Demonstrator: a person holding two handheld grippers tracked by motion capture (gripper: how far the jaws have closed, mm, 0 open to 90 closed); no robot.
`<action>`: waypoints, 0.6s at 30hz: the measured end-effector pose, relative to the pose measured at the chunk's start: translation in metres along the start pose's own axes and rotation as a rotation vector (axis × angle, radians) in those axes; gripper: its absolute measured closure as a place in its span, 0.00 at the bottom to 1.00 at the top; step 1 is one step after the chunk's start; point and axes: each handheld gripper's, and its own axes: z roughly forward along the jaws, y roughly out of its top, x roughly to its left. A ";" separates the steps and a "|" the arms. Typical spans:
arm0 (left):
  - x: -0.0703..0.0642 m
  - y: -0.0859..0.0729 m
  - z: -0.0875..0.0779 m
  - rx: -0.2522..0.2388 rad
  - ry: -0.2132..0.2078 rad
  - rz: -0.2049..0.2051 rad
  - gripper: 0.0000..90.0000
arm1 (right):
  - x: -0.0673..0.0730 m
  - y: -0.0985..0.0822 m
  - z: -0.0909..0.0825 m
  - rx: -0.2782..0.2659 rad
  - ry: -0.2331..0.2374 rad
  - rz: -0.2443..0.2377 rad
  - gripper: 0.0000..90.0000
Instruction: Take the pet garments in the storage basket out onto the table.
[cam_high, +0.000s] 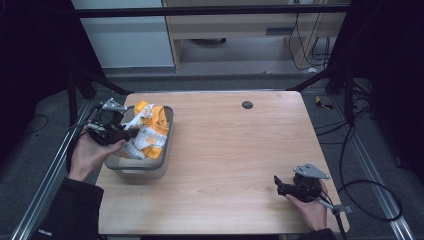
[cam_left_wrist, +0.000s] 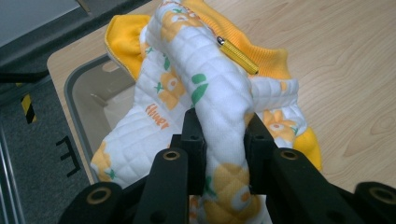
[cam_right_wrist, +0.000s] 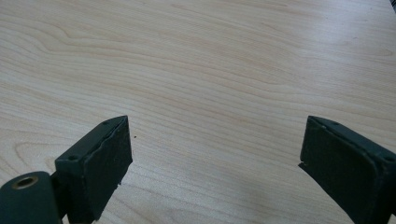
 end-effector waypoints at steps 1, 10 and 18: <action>-0.001 0.001 -0.001 0.003 -0.004 0.005 0.82 | 0.000 0.000 0.000 -0.001 -0.002 -0.003 0.10; -0.015 0.006 -0.003 -0.006 -0.030 0.048 0.82 | -0.001 0.000 0.000 -0.005 -0.003 -0.003 0.10; -0.030 0.010 0.000 -0.007 -0.062 0.089 0.82 | -0.001 0.000 0.000 -0.008 -0.005 0.001 0.10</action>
